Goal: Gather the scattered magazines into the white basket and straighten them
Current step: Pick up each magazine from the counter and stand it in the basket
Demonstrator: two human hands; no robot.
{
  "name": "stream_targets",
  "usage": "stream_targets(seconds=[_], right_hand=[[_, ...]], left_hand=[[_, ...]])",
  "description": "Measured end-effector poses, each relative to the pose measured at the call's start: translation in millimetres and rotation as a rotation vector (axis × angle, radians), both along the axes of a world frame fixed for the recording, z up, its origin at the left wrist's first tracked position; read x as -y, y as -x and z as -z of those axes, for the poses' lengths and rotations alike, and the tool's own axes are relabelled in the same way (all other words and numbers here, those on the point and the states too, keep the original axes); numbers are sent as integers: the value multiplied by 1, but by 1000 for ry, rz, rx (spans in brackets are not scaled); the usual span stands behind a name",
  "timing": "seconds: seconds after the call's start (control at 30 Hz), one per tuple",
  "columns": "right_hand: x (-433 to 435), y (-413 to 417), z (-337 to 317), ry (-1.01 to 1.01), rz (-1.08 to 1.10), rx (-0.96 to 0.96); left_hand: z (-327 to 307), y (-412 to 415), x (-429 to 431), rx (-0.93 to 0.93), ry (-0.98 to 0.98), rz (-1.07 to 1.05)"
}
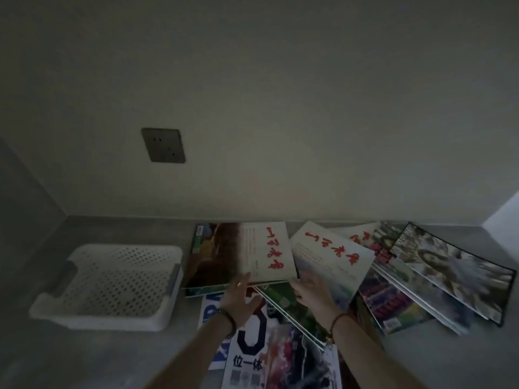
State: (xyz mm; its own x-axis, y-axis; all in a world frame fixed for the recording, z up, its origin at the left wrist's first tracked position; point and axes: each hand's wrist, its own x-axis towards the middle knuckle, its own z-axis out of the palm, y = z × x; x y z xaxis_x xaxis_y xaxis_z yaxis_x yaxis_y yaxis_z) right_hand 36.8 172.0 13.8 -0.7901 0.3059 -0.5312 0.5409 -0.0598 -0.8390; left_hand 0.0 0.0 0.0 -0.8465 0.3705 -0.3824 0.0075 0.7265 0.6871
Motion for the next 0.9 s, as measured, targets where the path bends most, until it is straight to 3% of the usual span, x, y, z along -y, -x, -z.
stream_targets(seconds=[0.07,0.2,0.33,0.57,0.77,0.9], right_hand=[[-1,12,1,0,10,10],[-5,33,12,12,90,102],[-2,44,22,39,149,145],[0,42,32,57,352,146],[-6,26,26,106,333,185],[-5,16,28,40,378,105]], left_hand=[[4,13,-4,-30,31,-15],[14,35,-11,-96,295,127],[28,40,-13,-86,382,219],[28,35,-8,-76,366,266],[22,19,-9,-112,338,339],[17,7,-15,-91,395,477]])
